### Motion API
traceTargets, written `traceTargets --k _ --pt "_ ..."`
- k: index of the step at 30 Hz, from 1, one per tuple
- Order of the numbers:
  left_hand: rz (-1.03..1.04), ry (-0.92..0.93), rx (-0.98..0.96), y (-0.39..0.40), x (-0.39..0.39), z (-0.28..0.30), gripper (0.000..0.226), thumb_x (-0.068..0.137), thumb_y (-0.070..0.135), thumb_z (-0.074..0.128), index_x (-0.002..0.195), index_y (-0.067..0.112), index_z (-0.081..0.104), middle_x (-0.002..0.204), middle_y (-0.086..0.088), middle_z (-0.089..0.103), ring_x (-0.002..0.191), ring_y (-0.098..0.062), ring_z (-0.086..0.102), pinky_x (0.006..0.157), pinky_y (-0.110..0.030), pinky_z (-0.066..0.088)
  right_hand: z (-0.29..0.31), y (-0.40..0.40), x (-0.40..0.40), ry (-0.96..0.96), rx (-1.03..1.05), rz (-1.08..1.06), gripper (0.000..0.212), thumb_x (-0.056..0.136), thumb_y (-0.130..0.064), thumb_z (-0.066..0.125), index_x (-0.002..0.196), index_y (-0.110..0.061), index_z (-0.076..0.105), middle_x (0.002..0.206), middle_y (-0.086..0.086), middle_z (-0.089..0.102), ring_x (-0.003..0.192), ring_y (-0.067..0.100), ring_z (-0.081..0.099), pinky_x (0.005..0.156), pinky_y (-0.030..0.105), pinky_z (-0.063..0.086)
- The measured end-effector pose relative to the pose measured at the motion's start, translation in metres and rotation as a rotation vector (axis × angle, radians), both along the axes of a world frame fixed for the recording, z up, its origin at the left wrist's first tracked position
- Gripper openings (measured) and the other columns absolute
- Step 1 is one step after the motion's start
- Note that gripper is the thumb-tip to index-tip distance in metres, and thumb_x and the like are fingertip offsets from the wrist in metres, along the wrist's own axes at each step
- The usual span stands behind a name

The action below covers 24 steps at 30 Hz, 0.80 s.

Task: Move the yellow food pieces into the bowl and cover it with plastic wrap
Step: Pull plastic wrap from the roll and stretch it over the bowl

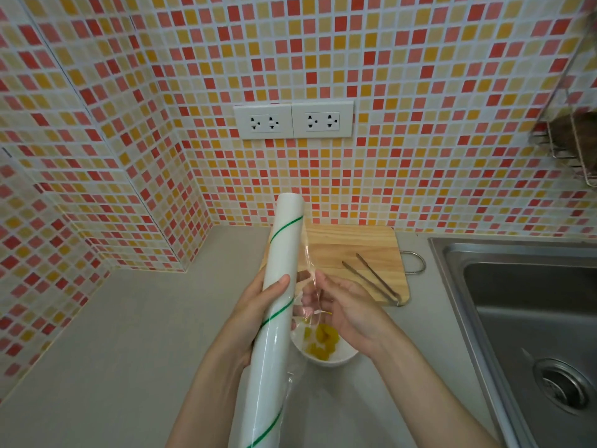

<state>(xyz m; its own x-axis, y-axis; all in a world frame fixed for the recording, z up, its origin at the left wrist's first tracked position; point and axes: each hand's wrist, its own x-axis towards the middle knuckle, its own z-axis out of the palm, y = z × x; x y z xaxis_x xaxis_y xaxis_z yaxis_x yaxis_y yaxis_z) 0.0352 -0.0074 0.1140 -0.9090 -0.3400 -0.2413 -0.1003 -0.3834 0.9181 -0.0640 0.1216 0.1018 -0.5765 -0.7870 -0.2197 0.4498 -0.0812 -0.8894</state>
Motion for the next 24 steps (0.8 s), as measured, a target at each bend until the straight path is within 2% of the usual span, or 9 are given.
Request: traceTargets --k 2,4,8,10,13,17,19,22,24 --pt "-0.016 0.014 -0.037 -0.002 0.003 0.001 0.05 0.075 0.036 0.07 0.121 0.024 0.054 0.113 -0.002 0.072 0.066 -0.02 0.069 0.05 -0.027 0.054 -0.003 -0.002 0.001 -0.026 -0.044 -0.055 0.018 0.076 -0.029 0.063 0.077 -0.012 0.066 0.058 0.002 0.061 0.051 0.014 0.055 0.053 0.025 0.043" --pt "-0.007 0.017 -0.047 -0.002 0.004 -0.001 0.051 0.074 0.036 0.068 0.121 0.025 0.053 0.112 -0.006 0.072 0.071 -0.025 0.07 0.05 -0.027 0.054 -0.006 -0.006 0.002 -0.072 -0.079 -0.179 0.011 0.083 -0.018 0.059 0.077 -0.009 0.062 0.049 -0.001 0.056 0.041 0.012 0.048 0.045 0.021 0.038" --pt "0.1 -0.021 -0.03 0.003 0.0 -0.01 0.061 0.061 0.04 0.075 0.115 0.018 0.056 0.086 -0.007 0.074 0.061 -0.02 0.067 0.052 -0.03 0.055 -0.01 -0.01 0.007 -0.013 -0.08 -0.457 0.019 0.091 -0.009 0.053 0.073 -0.011 0.06 0.043 -0.005 0.05 0.03 0.007 0.037 0.033 0.016 0.029" --pt "0.121 -0.048 0.019 0.005 -0.004 -0.015 0.061 0.056 0.041 0.078 0.108 0.016 0.058 0.078 -0.007 0.068 0.056 -0.018 0.063 0.053 -0.03 0.055 -0.013 -0.009 0.009 0.087 -0.078 -0.57 0.021 0.091 -0.01 0.053 0.071 -0.013 0.06 0.045 -0.004 0.049 0.03 0.008 0.034 0.033 0.015 0.027" --pt "0.077 -0.078 0.093 0.007 -0.008 -0.021 0.054 0.059 0.039 0.076 0.106 0.019 0.057 0.074 -0.007 0.065 0.059 -0.019 0.062 0.059 -0.035 0.057 -0.018 -0.005 0.006 0.25 -0.004 -0.702 0.023 0.091 -0.014 0.055 0.068 -0.019 0.058 0.049 -0.003 0.047 0.039 0.011 0.034 0.044 0.021 0.029" --pt "0.035 -0.135 0.107 0.008 -0.012 -0.026 0.06 0.056 0.046 0.074 0.105 0.015 0.056 0.071 -0.006 0.066 0.055 -0.017 0.065 0.049 -0.029 0.054 -0.022 0.004 0.002 0.291 0.08 -0.701 0.025 0.092 -0.015 0.054 0.069 -0.025 0.057 0.042 -0.008 0.043 0.041 0.01 0.031 0.044 0.022 0.026" --pt "-0.016 -0.141 0.175 0.008 -0.013 -0.029 0.055 0.062 0.049 0.07 0.097 0.008 0.057 0.067 -0.008 0.065 0.05 -0.018 0.063 0.045 -0.025 0.051 -0.024 0.006 -0.001 0.215 0.071 -0.659 0.028 0.092 -0.013 0.052 0.067 -0.024 0.056 0.039 -0.009 0.039 0.038 0.008 0.028 0.039 0.018 0.025" --pt "-0.087 -0.116 0.316 0.01 -0.014 -0.034 0.044 0.068 0.049 0.068 0.084 0.008 0.069 0.067 -0.009 0.063 0.051 -0.017 0.059 0.046 -0.023 0.051 -0.023 0.005 -0.004 0.049 0.042 -0.583 0.025 0.093 -0.012 0.052 0.069 -0.018 0.057 0.042 -0.005 0.04 0.032 0.005 0.027 0.033 0.015 0.023" --pt "-0.116 -0.094 0.422 0.009 -0.014 -0.036 0.05 0.066 0.049 0.071 0.091 0.006 0.072 0.066 -0.009 0.063 0.049 -0.017 0.059 0.048 -0.024 0.052 -0.025 0.007 -0.004 0.027 0.094 -0.518 0.023 0.094 -0.017 0.051 0.072 -0.015 0.059 0.048 -0.001 0.043 0.031 0.007 0.029 0.035 0.016 0.024"
